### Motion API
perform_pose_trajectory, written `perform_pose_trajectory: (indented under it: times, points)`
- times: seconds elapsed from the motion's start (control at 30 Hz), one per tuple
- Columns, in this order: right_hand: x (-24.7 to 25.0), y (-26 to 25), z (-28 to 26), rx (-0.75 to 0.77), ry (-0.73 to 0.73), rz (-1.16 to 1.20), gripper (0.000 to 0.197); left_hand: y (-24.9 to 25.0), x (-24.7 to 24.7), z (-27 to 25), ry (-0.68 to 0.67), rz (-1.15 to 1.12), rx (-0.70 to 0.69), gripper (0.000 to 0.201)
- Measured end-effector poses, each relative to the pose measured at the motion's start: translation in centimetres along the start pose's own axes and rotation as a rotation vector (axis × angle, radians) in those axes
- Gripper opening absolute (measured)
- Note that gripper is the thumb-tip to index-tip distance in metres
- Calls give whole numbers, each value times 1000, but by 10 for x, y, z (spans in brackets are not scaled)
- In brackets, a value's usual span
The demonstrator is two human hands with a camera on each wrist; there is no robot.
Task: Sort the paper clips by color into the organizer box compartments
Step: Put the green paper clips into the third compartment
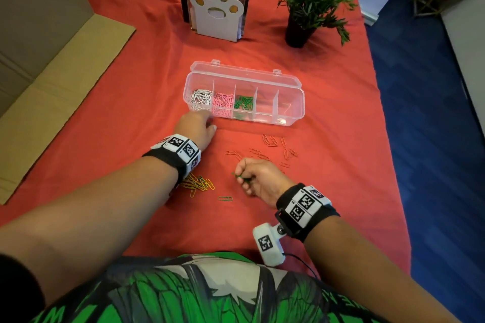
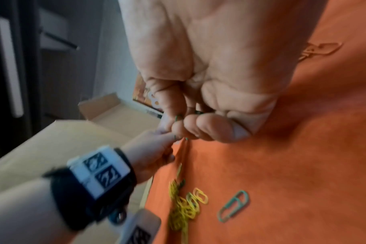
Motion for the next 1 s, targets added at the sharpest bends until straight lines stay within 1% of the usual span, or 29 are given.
perform_pose_trajectory:
  times: [0.07,0.17,0.2,0.27,0.3,0.33,0.4,0.43,0.47,0.53,0.6,0.67,0.7,0.73,0.8,0.83,0.87,0.93,1.0]
  points:
    - [-3,2,-1,11,0,-94,33,3,-4,2,-16,35,-51,36]
    - [-9,3,-4,13,-56,-89,40,1,-7,3,-24,78,-47,34]
    - [-11,4,-4,9,-64,-60,38,0,-6,2,-20,87,-43,32]
    - [-13,7,-5,-10,-67,-4,27,0,-5,1,-12,97,-32,30]
    - [-13,9,-3,-14,-59,-29,21,-1,-4,0,-12,102,-26,29]
    - [-13,7,-3,3,-48,-145,14,-1,-3,0,-17,113,-21,28]
    - [-16,0,-3,94,-43,-598,8,-2,-2,-1,-26,139,-25,26]
    - [-20,-2,-4,165,-37,-828,10,-3,-2,-2,-29,150,-26,26]
    - [-25,-4,-5,232,-28,-1008,13,-4,-2,-3,-33,157,-24,26]
    - [-37,-2,-10,327,-22,-1233,23,-6,-2,-5,-43,145,-1,28]
    - [-46,1,-12,378,-18,-1355,28,-10,2,-8,-40,59,49,28]
    - [-53,-1,-14,432,-2,-1414,26,-18,6,-10,-38,-80,100,25]
    - [-57,-2,-14,457,3,-1444,25,-25,7,-12,-43,-187,135,20]
    - [-60,-4,-15,476,2,-1471,26,-32,7,-15,-60,-344,185,17]
    - [-64,-5,-14,496,-6,-1509,28,-46,5,-23,-87,-717,303,20]
    - [-64,-5,-13,487,-17,-1511,28,-52,5,-28,-90,-848,348,23]
    - [-63,-6,-10,471,-32,-1489,27,-55,6,-32,-107,-921,382,26]
    - [-53,-13,-2,405,-33,-1332,24,-59,6,-41,-179,-971,430,32]
    - [-39,-22,6,314,0,-1083,21,-65,0,-47,-233,-985,487,32]
Point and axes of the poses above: each hand's wrist, its own z-axis towards the middle knuckle, its own x-axis out of the back of the hand, y = z × x, the point moved 7 cm from there along z, towards the middle knuckle, and after that the axes turned 3 degrees about x, right-handed, at the moved point
